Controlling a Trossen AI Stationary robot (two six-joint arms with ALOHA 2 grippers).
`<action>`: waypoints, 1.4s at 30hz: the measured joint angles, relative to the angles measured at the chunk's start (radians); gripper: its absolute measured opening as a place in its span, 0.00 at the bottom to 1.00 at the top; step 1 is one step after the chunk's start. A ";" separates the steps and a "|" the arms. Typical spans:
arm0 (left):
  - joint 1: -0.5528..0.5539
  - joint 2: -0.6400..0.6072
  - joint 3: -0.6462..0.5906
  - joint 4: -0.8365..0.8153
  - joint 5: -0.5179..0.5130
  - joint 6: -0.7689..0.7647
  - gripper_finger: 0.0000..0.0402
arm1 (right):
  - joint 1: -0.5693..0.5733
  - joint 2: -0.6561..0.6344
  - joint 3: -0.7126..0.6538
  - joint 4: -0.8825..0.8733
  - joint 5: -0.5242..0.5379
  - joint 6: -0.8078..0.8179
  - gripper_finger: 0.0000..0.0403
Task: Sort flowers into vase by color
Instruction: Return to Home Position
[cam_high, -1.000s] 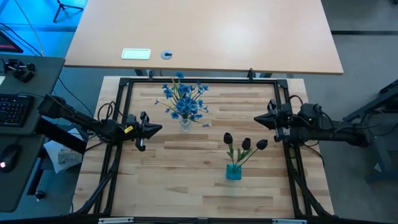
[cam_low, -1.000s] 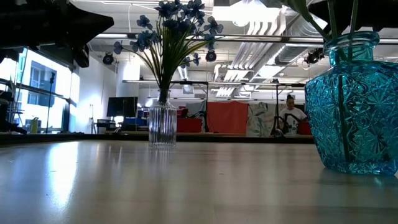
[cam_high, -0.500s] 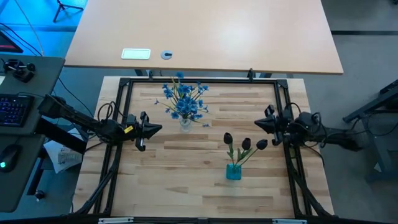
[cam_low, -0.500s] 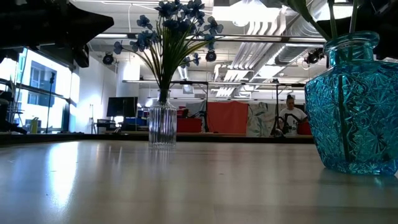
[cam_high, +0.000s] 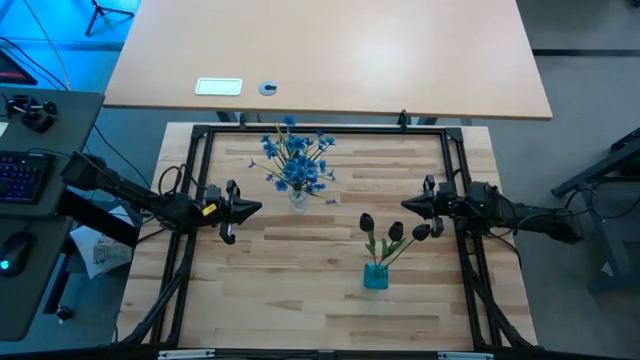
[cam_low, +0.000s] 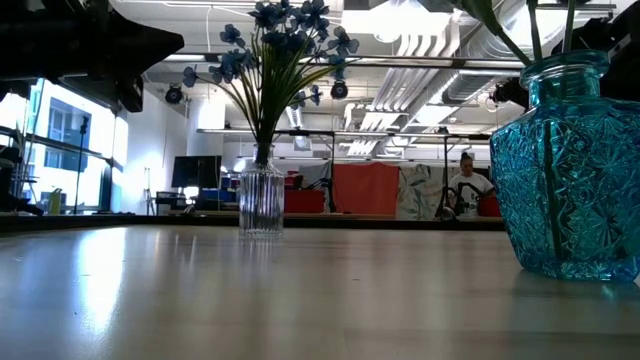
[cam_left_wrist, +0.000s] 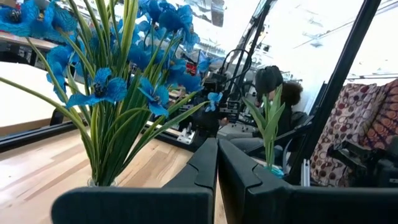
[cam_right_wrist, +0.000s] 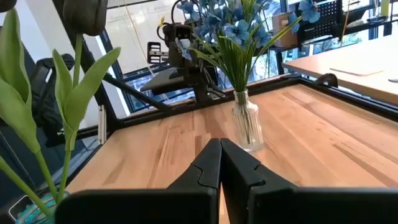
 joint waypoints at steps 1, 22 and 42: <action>0.000 0.000 0.000 -0.003 0.000 0.000 0.00 | 0.000 0.000 0.000 0.000 0.000 -0.001 0.00; 0.000 -0.504 -0.001 -0.421 0.000 0.000 0.00 | 0.000 -0.020 0.000 -0.001 0.001 -0.001 0.00; 0.011 -0.710 -0.002 -0.711 -0.006 0.001 0.00 | 0.000 -0.006 0.000 -0.002 0.000 -0.001 0.00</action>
